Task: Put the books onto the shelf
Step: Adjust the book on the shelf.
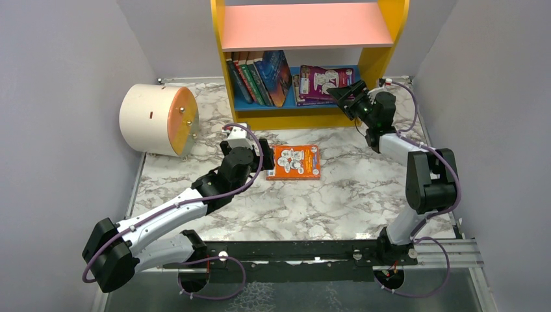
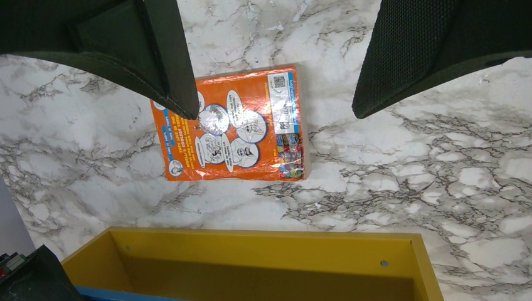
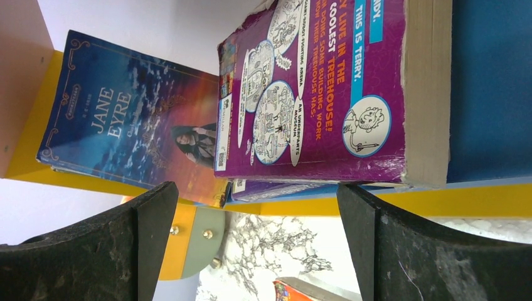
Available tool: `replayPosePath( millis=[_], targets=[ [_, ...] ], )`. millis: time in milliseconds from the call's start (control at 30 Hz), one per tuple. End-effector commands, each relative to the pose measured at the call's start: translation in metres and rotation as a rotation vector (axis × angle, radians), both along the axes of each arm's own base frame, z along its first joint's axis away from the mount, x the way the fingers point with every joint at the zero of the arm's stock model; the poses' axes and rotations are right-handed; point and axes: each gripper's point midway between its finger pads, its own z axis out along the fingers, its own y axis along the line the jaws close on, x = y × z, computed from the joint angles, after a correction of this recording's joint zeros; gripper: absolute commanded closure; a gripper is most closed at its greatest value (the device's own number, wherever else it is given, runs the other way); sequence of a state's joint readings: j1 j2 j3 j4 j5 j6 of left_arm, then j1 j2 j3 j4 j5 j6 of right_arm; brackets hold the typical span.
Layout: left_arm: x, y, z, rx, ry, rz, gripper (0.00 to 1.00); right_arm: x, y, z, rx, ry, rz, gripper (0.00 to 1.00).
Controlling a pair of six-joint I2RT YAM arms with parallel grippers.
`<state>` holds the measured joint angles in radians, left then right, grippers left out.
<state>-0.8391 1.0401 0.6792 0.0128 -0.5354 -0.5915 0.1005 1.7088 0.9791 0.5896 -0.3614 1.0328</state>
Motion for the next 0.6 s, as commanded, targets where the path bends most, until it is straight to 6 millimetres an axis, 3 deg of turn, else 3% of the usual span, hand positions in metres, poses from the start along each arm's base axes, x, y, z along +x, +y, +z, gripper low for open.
replayPosePath(
  millis=[0, 167, 367, 567],
  targets=[
    [0.003, -0.003, 0.013, -0.022, -0.017, -0.001, 0.12, 0.005, 0.000, 0.013, -0.013, -0.052, 0.021, 0.04],
    [0.004, -0.003, 0.011, -0.020, -0.014, 0.001, 0.12, -0.007, -0.001, 0.012, -0.028, -0.051, 0.022, 0.04],
    [0.005, -0.005, 0.010, -0.023, -0.015, -0.002, 0.12, -0.040, -0.004, 0.017, -0.076, -0.055, 0.030, 0.04],
    [0.006, -0.010, 0.008, -0.033, -0.015, -0.012, 0.12, -0.069, -0.023, 0.028, -0.192, -0.086, -0.041, 0.04]
  ],
)
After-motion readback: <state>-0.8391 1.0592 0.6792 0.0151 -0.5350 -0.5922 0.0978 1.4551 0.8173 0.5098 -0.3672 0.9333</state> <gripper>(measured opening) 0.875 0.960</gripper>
